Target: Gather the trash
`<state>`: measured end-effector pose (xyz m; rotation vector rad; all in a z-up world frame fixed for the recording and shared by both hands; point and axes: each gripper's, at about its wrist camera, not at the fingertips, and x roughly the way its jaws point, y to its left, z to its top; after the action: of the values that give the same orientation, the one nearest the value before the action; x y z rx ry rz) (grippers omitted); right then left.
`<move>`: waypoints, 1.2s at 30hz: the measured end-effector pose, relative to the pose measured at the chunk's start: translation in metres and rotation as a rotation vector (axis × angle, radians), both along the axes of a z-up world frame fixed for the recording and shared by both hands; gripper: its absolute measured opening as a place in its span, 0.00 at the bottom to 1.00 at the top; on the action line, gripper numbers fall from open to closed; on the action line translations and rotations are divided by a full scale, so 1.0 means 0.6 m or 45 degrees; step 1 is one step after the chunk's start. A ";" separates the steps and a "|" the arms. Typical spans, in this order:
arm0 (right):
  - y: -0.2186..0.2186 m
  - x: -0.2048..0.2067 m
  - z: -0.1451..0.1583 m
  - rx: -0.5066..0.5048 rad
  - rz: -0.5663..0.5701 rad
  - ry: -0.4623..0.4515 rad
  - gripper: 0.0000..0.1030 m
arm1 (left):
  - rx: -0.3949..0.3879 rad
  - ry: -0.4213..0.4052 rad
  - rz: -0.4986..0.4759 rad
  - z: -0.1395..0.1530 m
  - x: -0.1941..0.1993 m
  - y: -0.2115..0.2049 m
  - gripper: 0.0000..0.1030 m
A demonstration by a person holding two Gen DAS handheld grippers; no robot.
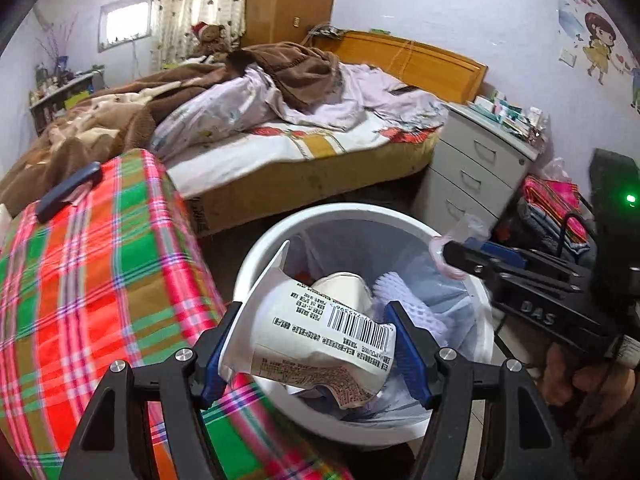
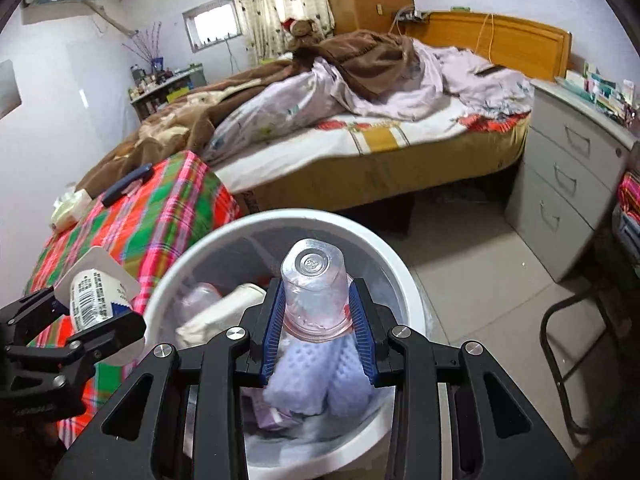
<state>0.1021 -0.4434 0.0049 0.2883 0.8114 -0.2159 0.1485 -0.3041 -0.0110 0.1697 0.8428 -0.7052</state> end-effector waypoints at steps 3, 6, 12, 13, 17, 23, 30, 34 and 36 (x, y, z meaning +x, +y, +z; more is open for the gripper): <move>-0.003 0.003 -0.004 0.004 0.016 0.012 0.34 | 0.023 -0.001 -0.012 -0.009 0.000 -0.015 0.68; -0.006 0.003 -0.006 0.008 0.029 0.019 0.34 | 0.021 0.007 -0.025 -0.012 0.000 -0.024 0.68; -0.008 -0.002 -0.008 0.007 0.023 0.018 0.51 | 0.017 -0.001 -0.017 -0.010 -0.002 -0.027 0.71; -0.010 -0.001 -0.007 0.018 0.028 0.011 0.58 | 0.012 0.001 -0.018 -0.009 -0.003 -0.025 0.71; -0.010 -0.006 -0.004 0.005 0.014 0.008 0.58 | 0.021 -0.008 0.010 -0.006 -0.005 -0.018 0.73; 0.000 -0.021 0.013 0.013 0.011 -0.034 0.58 | 0.005 -0.023 0.051 0.006 -0.015 0.001 0.76; 0.031 -0.050 0.037 -0.011 0.030 -0.106 0.58 | 0.001 -0.101 0.121 0.028 -0.050 0.041 0.76; 0.060 -0.070 0.049 -0.021 0.067 -0.163 0.58 | -0.003 -0.136 0.175 0.037 -0.078 0.072 0.76; 0.081 -0.083 0.053 -0.032 0.094 -0.190 0.58 | -0.002 -0.156 0.208 0.041 -0.092 0.088 0.76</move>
<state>0.0526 -0.3951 0.0365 0.2476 0.6702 -0.1337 0.0932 -0.2514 0.0138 0.1398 0.7302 -0.5369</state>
